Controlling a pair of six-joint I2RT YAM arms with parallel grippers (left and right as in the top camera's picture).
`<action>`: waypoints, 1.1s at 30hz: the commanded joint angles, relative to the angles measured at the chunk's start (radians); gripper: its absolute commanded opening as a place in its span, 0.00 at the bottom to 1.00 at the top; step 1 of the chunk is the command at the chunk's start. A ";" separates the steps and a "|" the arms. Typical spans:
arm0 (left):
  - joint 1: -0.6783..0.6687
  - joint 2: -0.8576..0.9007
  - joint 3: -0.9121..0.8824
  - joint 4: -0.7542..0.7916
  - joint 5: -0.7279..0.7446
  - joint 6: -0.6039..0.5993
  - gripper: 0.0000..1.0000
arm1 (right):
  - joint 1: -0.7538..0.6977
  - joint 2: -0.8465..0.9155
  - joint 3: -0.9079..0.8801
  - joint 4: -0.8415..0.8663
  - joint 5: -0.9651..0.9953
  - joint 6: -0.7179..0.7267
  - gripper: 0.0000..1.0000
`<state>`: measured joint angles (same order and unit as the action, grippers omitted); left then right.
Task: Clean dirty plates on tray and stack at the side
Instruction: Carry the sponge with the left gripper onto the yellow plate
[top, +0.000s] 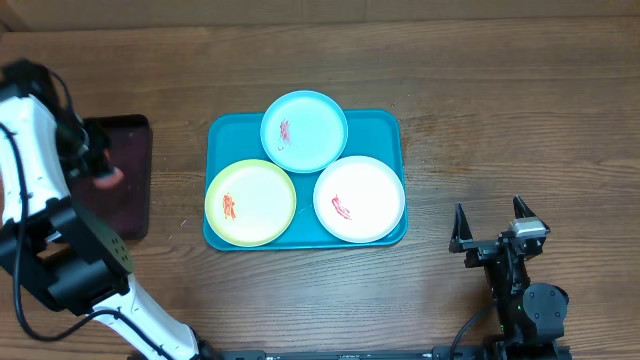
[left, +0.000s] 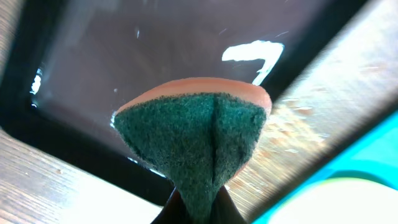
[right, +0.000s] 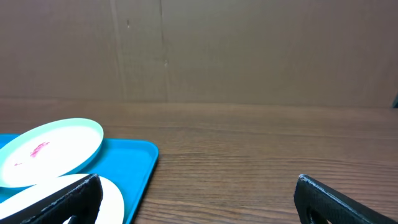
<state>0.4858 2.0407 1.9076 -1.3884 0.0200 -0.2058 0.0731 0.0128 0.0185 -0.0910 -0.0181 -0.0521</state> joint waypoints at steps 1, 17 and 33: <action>-0.010 -0.114 0.190 -0.076 0.197 0.082 0.04 | 0.005 -0.010 -0.010 0.006 0.010 -0.001 1.00; -0.459 -0.210 -0.126 -0.166 0.254 0.198 0.04 | 0.005 -0.010 -0.010 0.006 0.010 -0.001 1.00; -0.661 -0.210 -0.642 0.289 0.159 -0.071 0.04 | 0.005 -0.010 -0.010 0.006 0.010 -0.001 1.00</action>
<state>-0.1738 1.8351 1.3022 -1.1145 0.2314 -0.2073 0.0727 0.0128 0.0185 -0.0906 -0.0185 -0.0525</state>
